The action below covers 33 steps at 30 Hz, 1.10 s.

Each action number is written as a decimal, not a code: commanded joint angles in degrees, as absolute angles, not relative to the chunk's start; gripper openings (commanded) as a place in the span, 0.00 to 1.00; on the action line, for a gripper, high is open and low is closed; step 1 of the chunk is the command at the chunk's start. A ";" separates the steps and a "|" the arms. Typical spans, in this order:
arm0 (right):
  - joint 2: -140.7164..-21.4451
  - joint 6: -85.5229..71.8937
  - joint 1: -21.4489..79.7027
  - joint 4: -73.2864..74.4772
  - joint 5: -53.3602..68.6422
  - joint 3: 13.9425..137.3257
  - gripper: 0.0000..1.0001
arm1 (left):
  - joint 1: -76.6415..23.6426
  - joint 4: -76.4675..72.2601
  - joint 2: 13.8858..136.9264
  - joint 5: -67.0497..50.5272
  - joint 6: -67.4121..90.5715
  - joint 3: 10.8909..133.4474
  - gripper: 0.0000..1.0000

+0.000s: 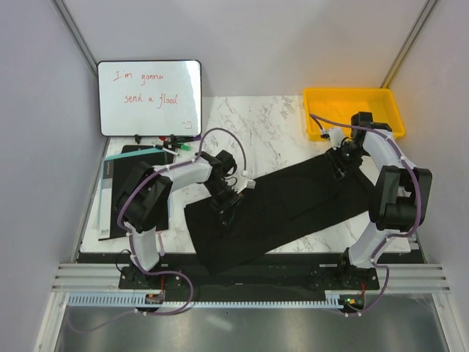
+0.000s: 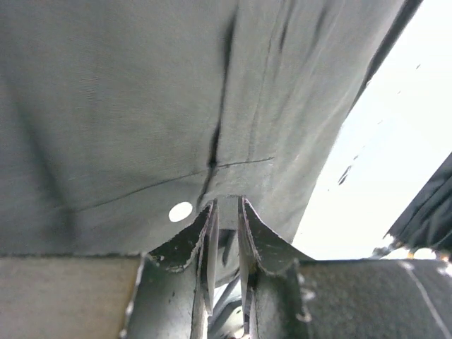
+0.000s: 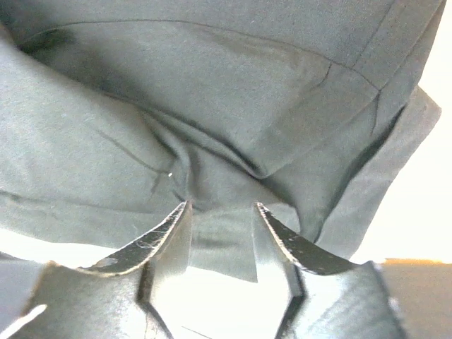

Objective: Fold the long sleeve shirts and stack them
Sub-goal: Fold the shirt

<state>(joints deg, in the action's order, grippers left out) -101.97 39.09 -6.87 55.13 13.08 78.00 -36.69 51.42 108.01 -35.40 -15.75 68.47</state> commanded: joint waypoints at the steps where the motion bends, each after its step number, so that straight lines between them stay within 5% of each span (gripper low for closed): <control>1: -98.97 37.36 -4.58 55.65 11.26 75.61 0.45 | -29.37 50.89 105.21 -41.56 -16.88 74.96 0.24; 14: -114.59 34.89 10.96 42.28 1.68 75.40 0.43 | -13.98 45.26 97.21 -45.53 -10.99 71.02 0.27; 33: -140.44 37.44 34.89 48.87 0.35 116.70 0.42 | -3.78 44.91 95.27 -48.60 -11.07 68.82 0.29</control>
<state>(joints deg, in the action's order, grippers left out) -132.64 37.10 32.25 49.43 -2.83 110.30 -4.75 46.11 95.31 -46.24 -11.55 68.14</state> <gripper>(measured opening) 0.425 0.288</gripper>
